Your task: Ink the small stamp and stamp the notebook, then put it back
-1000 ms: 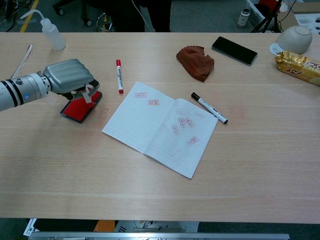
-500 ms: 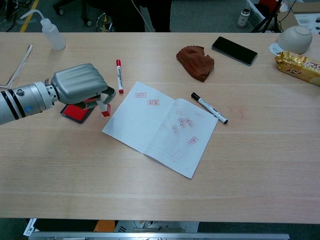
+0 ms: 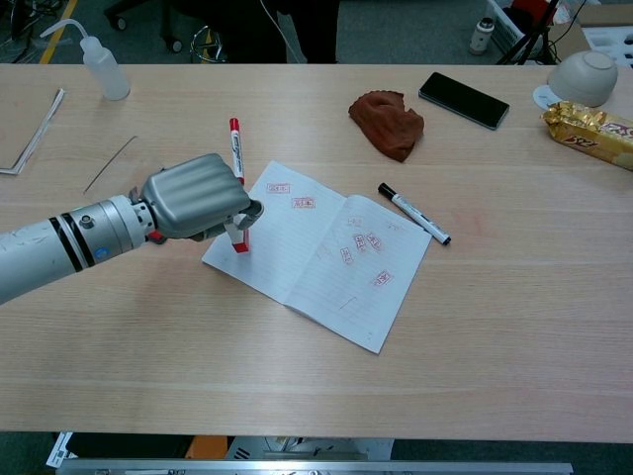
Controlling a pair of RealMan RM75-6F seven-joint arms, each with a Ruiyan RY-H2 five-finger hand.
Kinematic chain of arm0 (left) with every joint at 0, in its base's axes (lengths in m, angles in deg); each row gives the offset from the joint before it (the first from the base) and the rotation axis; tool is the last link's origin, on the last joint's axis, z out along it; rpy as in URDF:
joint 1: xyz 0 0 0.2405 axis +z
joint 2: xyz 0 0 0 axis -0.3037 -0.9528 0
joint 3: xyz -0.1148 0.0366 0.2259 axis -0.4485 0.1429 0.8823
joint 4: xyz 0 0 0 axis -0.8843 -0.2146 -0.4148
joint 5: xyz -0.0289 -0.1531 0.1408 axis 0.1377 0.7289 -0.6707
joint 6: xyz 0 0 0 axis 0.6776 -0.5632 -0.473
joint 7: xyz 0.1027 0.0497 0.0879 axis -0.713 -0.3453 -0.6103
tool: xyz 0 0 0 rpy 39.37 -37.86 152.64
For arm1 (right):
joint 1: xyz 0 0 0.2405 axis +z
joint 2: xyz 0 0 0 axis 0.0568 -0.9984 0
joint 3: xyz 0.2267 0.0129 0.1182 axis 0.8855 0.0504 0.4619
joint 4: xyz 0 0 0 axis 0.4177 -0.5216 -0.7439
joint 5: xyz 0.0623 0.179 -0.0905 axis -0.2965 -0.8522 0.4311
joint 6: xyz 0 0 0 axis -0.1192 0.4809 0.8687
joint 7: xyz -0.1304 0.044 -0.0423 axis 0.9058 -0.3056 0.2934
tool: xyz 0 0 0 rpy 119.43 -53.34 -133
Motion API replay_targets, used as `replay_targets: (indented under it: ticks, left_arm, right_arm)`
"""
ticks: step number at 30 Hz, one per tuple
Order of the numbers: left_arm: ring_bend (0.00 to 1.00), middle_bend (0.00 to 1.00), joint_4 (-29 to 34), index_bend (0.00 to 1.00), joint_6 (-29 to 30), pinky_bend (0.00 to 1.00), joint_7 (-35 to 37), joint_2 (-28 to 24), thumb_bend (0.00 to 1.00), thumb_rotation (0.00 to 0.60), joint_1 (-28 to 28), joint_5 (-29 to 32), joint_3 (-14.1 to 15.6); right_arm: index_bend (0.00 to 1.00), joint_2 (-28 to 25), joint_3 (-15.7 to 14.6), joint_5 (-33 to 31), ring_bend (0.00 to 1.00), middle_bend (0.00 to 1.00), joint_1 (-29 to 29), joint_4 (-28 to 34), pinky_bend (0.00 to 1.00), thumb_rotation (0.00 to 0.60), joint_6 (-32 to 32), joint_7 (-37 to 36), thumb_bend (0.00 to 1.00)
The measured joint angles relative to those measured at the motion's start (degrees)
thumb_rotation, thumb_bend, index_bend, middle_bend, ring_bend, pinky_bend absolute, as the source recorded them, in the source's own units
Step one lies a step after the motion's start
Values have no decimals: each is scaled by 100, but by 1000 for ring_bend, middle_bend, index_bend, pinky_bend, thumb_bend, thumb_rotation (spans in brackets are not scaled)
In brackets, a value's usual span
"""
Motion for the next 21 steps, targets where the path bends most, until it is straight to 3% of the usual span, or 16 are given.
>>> replay_targets:
  ticks: [21]
  left_arm:
    - [938, 970, -697, 610, -104, 1000, -6, 441, 363, 600, 181, 122, 64]
  right_arm:
    - [59, 22, 5, -15, 89, 144, -27, -18, 178, 600, 14, 13, 182]
